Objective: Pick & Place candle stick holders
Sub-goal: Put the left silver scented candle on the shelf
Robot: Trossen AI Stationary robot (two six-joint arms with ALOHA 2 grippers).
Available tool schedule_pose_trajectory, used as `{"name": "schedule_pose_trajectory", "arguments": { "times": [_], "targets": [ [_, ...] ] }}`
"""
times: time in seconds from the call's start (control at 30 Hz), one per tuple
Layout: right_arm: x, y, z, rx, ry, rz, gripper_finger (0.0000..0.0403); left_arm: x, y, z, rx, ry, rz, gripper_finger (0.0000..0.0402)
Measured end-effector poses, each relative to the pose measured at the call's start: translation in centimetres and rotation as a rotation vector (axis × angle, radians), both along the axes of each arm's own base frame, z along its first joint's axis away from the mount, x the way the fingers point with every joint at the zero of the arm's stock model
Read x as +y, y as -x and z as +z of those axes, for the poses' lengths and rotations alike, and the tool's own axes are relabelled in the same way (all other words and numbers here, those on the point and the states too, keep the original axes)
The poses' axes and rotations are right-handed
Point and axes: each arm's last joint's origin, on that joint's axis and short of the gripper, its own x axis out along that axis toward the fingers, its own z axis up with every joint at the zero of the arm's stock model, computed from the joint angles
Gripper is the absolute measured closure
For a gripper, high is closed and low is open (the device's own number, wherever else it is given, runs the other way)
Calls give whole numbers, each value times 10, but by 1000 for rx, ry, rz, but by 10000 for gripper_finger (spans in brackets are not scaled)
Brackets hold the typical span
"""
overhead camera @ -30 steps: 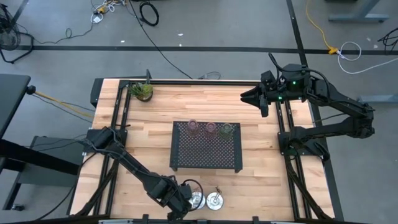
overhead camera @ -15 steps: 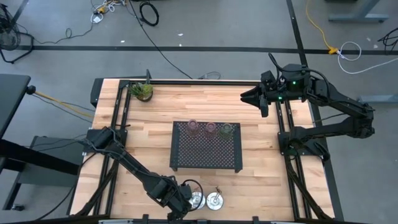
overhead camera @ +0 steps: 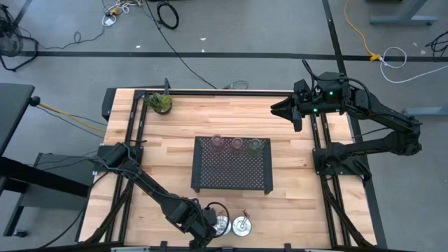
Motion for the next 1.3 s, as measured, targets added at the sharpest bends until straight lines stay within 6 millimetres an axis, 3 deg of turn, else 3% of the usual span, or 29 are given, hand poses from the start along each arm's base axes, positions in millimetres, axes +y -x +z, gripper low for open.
{"name": "schedule_pose_trajectory", "arguments": {
  "times": [0.93, 1.3],
  "targets": [
    [0, 0, 0, 0, -2, -1, 291, -3, -4, 2, -61, 8, -8, 14],
    [0, 0, 0, 0, -3, -1, 291, -8, -7, -9, -55, 2, -14, 14]
  ]
}}
